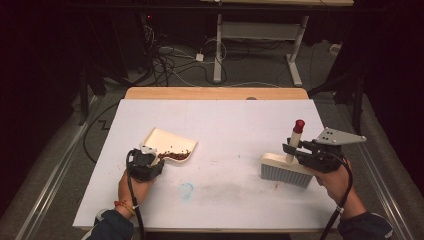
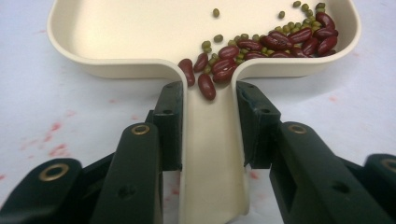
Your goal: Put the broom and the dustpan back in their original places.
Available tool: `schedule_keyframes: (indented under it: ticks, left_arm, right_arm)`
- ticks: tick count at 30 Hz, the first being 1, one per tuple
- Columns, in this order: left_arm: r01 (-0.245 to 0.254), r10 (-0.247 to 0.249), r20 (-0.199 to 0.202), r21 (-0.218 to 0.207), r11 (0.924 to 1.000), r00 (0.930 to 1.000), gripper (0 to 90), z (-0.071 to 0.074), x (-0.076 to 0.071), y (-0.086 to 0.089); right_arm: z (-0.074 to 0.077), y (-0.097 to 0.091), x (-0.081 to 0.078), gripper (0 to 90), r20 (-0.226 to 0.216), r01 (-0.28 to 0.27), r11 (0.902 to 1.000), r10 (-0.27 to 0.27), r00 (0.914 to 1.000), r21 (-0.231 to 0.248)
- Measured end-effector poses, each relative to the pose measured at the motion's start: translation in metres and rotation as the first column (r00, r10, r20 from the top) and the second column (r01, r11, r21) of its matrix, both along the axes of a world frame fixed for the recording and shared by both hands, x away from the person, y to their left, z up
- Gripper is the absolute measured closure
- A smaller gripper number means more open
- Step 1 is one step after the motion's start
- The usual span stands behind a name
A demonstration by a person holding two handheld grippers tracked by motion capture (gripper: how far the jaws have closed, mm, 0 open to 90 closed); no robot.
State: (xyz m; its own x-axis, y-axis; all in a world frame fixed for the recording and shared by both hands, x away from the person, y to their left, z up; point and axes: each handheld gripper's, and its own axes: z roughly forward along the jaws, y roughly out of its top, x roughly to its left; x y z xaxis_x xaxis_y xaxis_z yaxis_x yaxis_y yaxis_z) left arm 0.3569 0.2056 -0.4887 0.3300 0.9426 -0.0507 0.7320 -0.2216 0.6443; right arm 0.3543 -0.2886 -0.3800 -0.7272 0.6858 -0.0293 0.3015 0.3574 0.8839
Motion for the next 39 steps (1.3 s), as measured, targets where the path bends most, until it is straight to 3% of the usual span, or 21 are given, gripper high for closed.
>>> schedule_keyframes:
  ticks: [2, 6, 9, 16, 20, 23, 26, 29, 30, 33, 36, 39]
  left_arm:
    - [-0.02, 0.02, -0.003, -0.021, 0.9996, 0.9998, 63.4, -0.003, 0.003, 0.003]
    - [-0.05, 0.05, -0.001, -0.042, 0.9979, 0.9987, 62.5, -0.005, 0.006, 0.001]
    - [-0.052, 0.052, -0.009, -0.063, 0.9967, 0.9986, 50.4, -0.005, 0.003, -0.003]
    - [0.019, -0.02, -0.017, -0.071, 0.9973, 0.9997, 44.9, -0.002, -0.013, -0.013]
    - [0.074, -0.076, -0.015, -0.098, 0.9925, 0.997, 41.0, -0.003, -0.021, -0.009]
    - [0.106, -0.103, 0.029, -0.098, 0.9895, 0.9942, 33.0, -0.001, -0.028, -0.006]
    - [0.161, -0.153, 0.093, -0.088, 0.983, 0.9838, 32.2, 0.005, -0.036, -0.002]
    - [0.158, -0.145, 0.162, -0.068, 0.9852, 0.9761, 27.5, 0.01, -0.049, 0.005]
    - [0.181, -0.164, 0.182, -0.077, 0.9805, 0.9694, 27.0, 0.011, -0.053, 0.007]
    - [0.231, -0.218, 0.211, -0.039, 0.9721, 0.9529, 23.8, 0.014, -0.06, 0.01]
    - [0.279, -0.276, 0.237, 0.021, 0.96, 0.9315, 21.8, 0.012, -0.066, 0.01]
    - [0.311, -0.308, 0.245, 0.027, 0.95, 0.9193, 21.8, 0.011, -0.068, 0.013]
  right_arm:
    - [0.001, 0.001, 0.008, 67.3, -0.01, -0.02, 0.9998, 0.02, 0.9998, -0.011]
    - [-0.001, 0.003, 0.026, 65.9, -0.018, 0.025, 0.9996, -0.025, 0.9995, -0.014]
    - [-0.005, 0.004, 0.037, 65.0, -0.019, 0.056, 0.9982, -0.056, 0.9982, -0.022]
    - [-0.013, 0.009, 0.055, 62.7, -0.015, 0.136, 0.9896, -0.137, 0.9904, -0.046]
    - [-0.016, 0.009, 0.064, 61.7, -0.022, 0.17, 0.9839, -0.171, 0.9849, -0.054]
    - [-0.019, 0.01, 0.071, 60.7, -0.021, 0.212, 0.9744, -0.214, 0.9766, -0.075]
    - [-0.022, 0.012, 0.075, 60.1, -0.021, 0.229, 0.9698, -0.232, 0.9726, -0.084]
    - [-0.022, 0.014, 0.077, 59.6, -0.017, 0.239, 0.9664, -0.241, 0.9703, -0.095]
    - [-0.021, 0.015, 0.076, 58.0, -0.005, 0.253, 0.9626, -0.255, 0.967, -0.097]
    - [-0.019, 0.016, 0.077, 54.9, 0.013, 0.286, 0.9536, -0.286, 0.9581, -0.094]
    - [-0.018, 0.017, 0.075, 55.7, 0.027, 0.29, 0.9529, -0.289, 0.9571, -0.089]
    - [-0.018, 0.019, 0.074, 54.3, 0.028, 0.292, 0.9527, -0.29, 0.9565, -0.085]
